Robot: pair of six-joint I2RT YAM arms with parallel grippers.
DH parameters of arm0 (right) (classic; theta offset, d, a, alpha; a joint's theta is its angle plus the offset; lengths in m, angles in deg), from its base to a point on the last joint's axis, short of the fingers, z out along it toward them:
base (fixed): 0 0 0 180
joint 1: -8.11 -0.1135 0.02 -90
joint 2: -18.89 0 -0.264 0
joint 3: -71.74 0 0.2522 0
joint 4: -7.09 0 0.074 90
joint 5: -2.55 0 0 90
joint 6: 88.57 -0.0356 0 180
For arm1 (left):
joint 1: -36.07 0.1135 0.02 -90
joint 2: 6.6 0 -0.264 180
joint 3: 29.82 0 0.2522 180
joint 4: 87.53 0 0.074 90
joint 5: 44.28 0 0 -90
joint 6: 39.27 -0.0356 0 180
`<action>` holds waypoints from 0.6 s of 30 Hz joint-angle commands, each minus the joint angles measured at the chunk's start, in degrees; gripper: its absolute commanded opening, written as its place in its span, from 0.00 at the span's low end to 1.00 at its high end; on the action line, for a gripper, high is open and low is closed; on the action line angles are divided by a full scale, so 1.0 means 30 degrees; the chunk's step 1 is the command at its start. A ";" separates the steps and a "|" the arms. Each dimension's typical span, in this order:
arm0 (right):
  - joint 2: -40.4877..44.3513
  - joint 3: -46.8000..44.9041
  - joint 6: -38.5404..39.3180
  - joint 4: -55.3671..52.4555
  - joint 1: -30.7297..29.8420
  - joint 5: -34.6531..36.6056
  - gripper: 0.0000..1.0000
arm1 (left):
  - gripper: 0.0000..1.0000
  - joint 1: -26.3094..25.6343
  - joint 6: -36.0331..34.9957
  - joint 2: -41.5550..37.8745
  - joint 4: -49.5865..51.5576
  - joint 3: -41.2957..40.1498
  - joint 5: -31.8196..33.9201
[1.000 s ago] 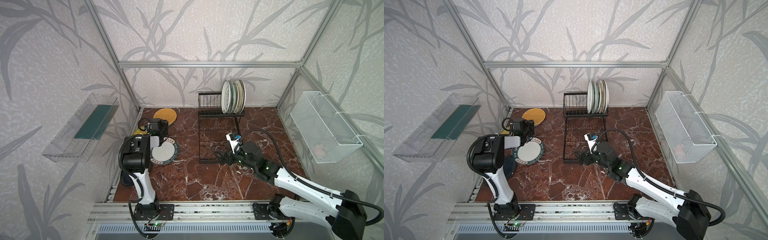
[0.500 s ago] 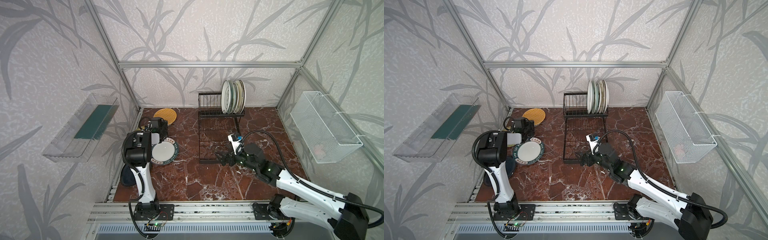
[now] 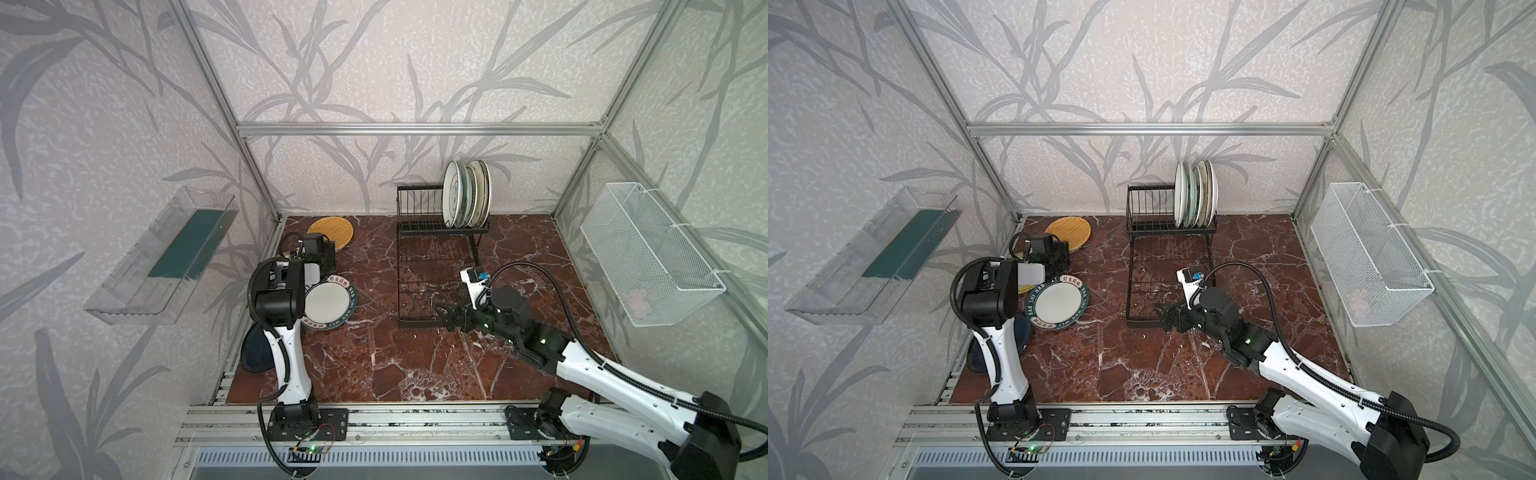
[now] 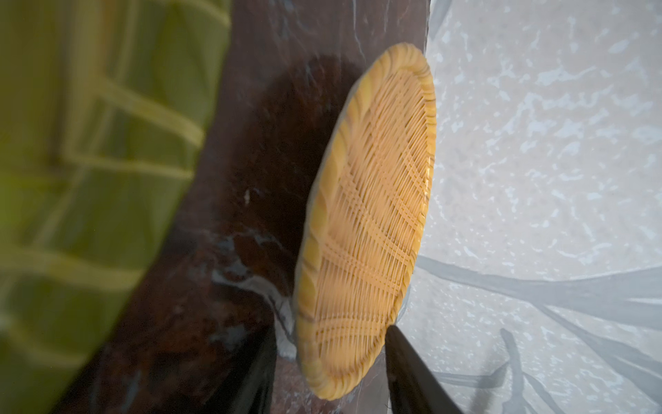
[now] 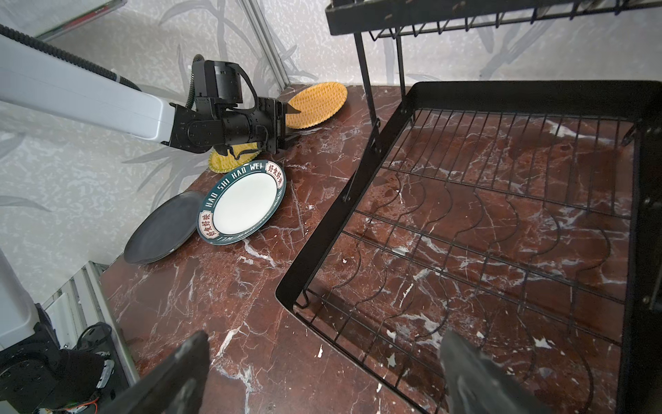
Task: Load plates into a dish rack
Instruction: Pick up the plate from the top-left of the table.
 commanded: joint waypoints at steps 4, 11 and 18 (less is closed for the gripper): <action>0.0579 -0.0283 -0.0253 -0.0175 0.0232 0.0200 0.99 | 0.39 0.0219 0.0589 0.0762 0.0115 0.0419 0.0390; 0.0864 -0.0399 -0.0429 -0.0247 0.0291 0.0244 0.99 | 0.21 0.0248 0.0483 0.0742 -0.0224 0.0417 0.0282; 0.1073 -0.0514 -0.0516 -0.0338 0.0319 0.0212 0.99 | 0.07 0.0336 0.0246 0.0493 -0.0551 0.0556 0.0171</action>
